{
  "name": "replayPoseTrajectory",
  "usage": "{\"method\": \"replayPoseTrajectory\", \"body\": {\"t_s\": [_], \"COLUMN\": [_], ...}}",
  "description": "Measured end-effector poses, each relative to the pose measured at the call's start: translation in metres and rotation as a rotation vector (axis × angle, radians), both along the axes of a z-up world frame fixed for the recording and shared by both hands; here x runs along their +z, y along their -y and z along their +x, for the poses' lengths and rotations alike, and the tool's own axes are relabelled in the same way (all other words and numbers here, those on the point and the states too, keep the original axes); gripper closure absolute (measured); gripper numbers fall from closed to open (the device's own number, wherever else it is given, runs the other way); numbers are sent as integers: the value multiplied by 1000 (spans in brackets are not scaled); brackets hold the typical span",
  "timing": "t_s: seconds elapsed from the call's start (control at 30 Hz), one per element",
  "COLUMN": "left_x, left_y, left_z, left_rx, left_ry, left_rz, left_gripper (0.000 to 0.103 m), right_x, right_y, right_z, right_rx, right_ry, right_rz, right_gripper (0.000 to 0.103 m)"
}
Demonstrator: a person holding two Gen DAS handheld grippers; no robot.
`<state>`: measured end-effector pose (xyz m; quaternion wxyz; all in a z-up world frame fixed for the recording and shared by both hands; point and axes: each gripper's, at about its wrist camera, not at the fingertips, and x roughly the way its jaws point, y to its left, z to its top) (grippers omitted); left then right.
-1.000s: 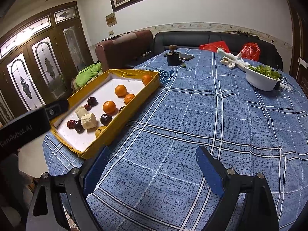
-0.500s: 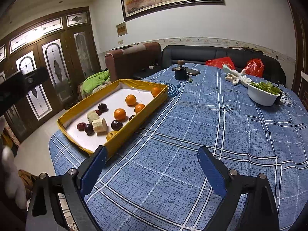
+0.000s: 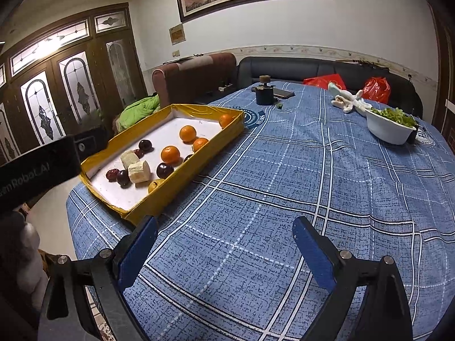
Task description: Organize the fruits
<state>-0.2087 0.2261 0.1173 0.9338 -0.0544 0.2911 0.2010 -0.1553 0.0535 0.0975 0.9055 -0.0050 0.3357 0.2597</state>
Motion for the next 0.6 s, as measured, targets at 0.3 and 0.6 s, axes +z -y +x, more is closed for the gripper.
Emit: {"method": "replayPoseTrajectory", "body": {"t_s": [0.3, 0.6], "left_x": [-8, -12], "left_y": [-15, -30], "left_z": [1, -1], "left_rx": [-4, -2], "left_ry": [-6, -8], "left_rz": [-65, -91], "left_gripper": [0, 0], "right_x": [-2, -2], "right_y": [-19, -51], "right_z": [-4, -1], "right_rx": [42, 73], "right_ry": [3, 2], "right_rz": [-43, -135], "right_gripper": [4, 4]}}
